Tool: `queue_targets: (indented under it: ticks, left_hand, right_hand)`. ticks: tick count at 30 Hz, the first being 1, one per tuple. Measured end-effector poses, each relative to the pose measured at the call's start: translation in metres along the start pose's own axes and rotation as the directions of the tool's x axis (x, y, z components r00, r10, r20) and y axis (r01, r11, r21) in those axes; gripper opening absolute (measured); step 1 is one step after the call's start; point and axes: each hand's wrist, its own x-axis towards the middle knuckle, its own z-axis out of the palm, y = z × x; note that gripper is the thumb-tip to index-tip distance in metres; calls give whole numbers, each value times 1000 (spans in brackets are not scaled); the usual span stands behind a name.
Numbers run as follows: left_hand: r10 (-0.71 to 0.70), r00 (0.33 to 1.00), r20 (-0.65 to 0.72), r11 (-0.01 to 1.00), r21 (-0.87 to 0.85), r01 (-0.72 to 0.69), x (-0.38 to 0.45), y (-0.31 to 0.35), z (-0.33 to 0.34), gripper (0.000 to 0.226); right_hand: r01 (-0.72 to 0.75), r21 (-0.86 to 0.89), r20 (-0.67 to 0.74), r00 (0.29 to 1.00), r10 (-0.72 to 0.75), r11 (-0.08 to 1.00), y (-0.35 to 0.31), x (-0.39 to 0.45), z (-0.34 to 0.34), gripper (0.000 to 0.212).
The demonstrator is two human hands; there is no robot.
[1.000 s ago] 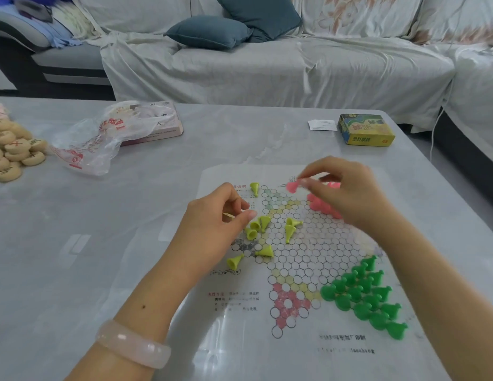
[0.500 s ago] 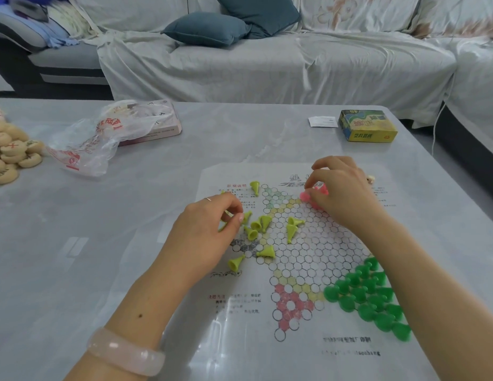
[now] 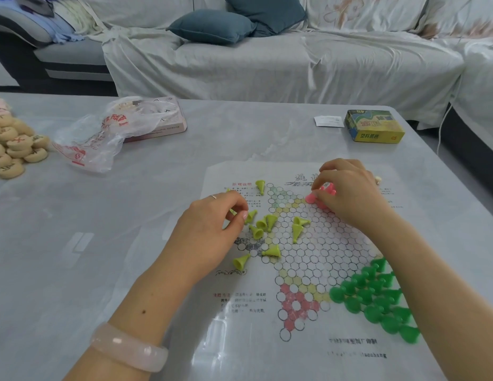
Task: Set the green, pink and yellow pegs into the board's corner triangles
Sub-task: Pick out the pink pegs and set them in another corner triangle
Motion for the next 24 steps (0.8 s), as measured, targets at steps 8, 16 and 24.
queue_targets:
  ticks: [8, 16, 24]
  left_hand:
    - [18, 1000, -2, 1000, 13, -18, 1, -1, 1, 11]
    - [25, 1000, 3, 1000, 16, -25, 1, 2, 2, 11]
    - [22, 1000, 12, 999, 41, -23, 2, -2, 1, 12]
  right_hand:
    - [4, -9, 25, 1000, -3, 1000, 4, -1, 1, 18]
    - [27, 7, 13, 1000, -27, 1000, 1, -2, -3, 21]
    - [43, 18, 15, 999, -43, 999, 3, -2, -8, 20]
